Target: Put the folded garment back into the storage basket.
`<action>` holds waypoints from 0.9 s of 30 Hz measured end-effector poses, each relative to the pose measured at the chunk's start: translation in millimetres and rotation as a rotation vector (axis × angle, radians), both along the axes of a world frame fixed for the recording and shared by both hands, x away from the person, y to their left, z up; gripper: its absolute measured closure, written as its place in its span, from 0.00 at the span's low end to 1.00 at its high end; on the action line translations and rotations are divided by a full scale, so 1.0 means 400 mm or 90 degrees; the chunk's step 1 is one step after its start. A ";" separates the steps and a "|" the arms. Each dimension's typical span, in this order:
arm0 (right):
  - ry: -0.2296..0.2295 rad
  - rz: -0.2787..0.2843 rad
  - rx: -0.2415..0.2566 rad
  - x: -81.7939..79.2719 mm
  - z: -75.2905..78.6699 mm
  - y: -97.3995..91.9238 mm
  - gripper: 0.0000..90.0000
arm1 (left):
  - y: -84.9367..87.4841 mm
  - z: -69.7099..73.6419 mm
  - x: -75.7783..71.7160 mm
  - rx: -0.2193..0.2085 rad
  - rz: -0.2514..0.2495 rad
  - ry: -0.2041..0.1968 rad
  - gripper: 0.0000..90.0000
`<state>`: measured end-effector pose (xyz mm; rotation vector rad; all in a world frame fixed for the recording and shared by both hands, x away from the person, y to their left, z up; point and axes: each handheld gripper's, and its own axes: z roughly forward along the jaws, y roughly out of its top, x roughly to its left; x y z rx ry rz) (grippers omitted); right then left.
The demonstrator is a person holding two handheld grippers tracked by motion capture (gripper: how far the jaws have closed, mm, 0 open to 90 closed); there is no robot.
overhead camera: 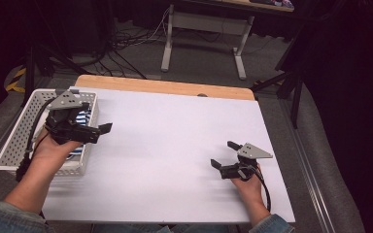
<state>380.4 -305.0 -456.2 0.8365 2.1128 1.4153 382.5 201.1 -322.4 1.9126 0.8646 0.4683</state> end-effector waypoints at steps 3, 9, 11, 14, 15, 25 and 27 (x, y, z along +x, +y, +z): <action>0.000 0.000 0.000 0.000 0.000 0.000 0.00 | -0.023 -0.024 -0.002 -0.014 -0.016 -0.009 0.00; -0.001 0.005 0.005 -0.003 0.003 -0.002 0.00 | -0.071 -0.070 -0.006 -0.052 -0.057 0.001 0.00; 0.000 0.013 0.008 -0.004 0.004 -0.001 0.00 | -0.097 -0.099 -0.008 -0.069 -0.076 0.010 0.00; -0.001 0.020 0.008 -0.005 0.004 0.000 0.00 | -0.114 -0.118 -0.009 -0.073 -0.083 0.013 0.00; 0.001 0.023 0.010 -0.006 0.005 0.001 0.00 | -0.122 -0.128 -0.010 -0.076 -0.086 0.013 0.00; -0.001 0.032 0.016 -0.009 0.009 0.000 0.00 | -0.173 -0.221 0.008 -0.102 -0.116 0.024 0.00; -0.002 0.036 0.017 -0.010 0.010 -0.001 0.00 | -0.178 -0.240 0.013 -0.102 -0.114 0.020 0.00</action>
